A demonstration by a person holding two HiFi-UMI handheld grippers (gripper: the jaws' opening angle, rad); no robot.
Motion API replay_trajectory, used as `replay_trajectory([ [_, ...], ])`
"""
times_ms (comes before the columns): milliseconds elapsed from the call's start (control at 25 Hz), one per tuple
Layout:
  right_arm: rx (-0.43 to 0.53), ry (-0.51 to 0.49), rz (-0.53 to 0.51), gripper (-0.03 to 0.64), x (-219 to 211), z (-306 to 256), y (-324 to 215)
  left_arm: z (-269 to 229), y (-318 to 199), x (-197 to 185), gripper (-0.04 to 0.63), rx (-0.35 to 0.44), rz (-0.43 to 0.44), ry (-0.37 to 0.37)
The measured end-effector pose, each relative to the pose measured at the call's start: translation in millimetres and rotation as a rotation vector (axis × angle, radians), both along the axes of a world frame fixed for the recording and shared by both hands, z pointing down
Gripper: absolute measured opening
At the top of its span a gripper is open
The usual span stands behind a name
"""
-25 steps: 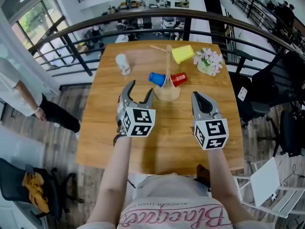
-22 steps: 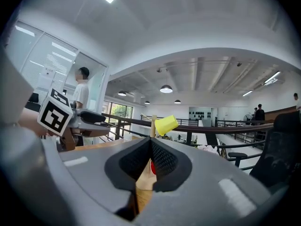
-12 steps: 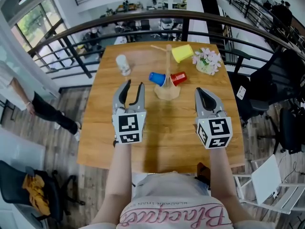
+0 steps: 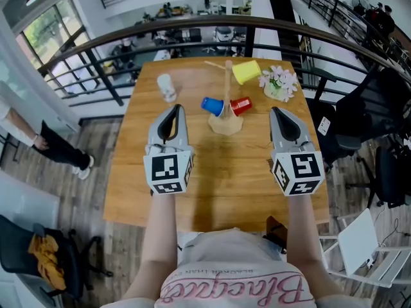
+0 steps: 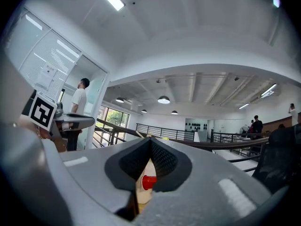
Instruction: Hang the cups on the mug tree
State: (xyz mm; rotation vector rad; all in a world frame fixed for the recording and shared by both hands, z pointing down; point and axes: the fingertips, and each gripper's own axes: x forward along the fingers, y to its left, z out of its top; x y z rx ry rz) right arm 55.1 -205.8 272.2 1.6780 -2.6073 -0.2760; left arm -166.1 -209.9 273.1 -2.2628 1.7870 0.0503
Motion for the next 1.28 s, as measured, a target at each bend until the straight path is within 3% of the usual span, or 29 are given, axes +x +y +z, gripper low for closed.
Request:
replay_trajectory([
  [480,0.044,0.015,0.031,0.0,15,-22,1,-31,3,-4,0.014,0.06,0.006,0.005],
  [1280,0.039,0.025,0.03,0.0,15,-18,-3,-29,-4,3,0.014,0.048,0.024,-0.002],
])
